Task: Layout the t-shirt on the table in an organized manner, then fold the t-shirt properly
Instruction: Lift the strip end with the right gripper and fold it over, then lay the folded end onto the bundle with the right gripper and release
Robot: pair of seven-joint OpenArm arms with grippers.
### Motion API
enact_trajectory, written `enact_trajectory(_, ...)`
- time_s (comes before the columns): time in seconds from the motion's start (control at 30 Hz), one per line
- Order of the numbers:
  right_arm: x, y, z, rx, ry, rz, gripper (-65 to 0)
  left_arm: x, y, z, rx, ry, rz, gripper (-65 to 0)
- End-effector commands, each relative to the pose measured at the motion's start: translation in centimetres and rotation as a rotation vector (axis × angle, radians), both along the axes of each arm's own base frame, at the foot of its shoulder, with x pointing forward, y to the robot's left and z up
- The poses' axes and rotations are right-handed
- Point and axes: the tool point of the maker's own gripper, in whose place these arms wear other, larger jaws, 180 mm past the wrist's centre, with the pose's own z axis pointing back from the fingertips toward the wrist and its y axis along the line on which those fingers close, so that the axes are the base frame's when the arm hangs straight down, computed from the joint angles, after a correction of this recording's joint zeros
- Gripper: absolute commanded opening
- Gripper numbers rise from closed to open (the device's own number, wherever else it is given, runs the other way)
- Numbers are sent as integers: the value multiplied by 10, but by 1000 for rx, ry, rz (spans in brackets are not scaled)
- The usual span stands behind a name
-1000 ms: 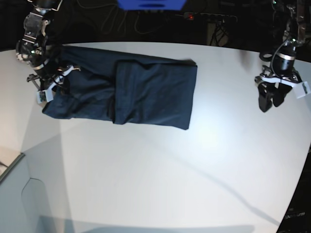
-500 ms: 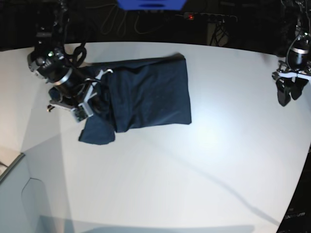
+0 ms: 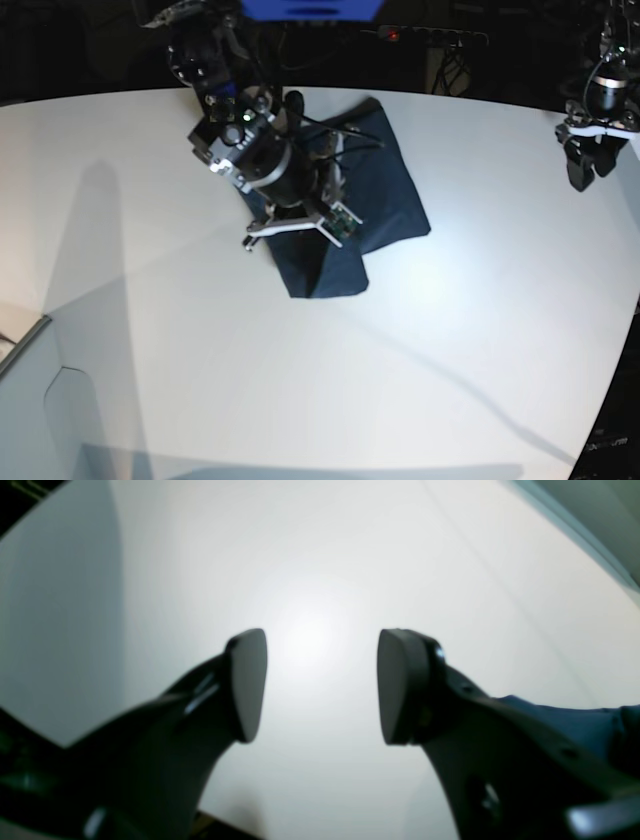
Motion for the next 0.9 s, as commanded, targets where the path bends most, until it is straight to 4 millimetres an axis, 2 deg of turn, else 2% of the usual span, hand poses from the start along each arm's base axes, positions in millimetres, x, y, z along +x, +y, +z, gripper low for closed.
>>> enact_trajectory(0.0, 11, 10, 17, 54, -47, -7, -650, 2, -3, 6, -1, -29, -3, -310)
enact_trajectory(0.1, 11, 16, 17, 69, -42, -5, -650, 5, -24, -3, -44, -28, -19, -310)
enact_trajectory(0.23, 2, 39, 20, 71, -49, 72, -650, 15, -44, -6, -79, -38, -55, -310)
enact_trajectory(0.33, -2, 47, 19, 70, -49, 102, -650, 20, -61, -10, -101, -32, -91, -310)
enact_trajectory(0.43, -2, 50, 20, 75, -49, 105, -650, 14, -91, -31, -147, 22, -152, -311)
enact_trajectory(0.53, -7, 59, 22, 79, -51, 132, -650, 23, -120, -42, -185, 39, -212, -312)
enact_trajectory(0.7, -12, 73, 20, 69, -50, 185, -650, 21, -125, -48, -196, 53, -220, -312)
enact_trajectory(0.87, -9, 70, 1, 31, -8, 189, -650, 15, -119, -49, -184, 64, -215, -312)
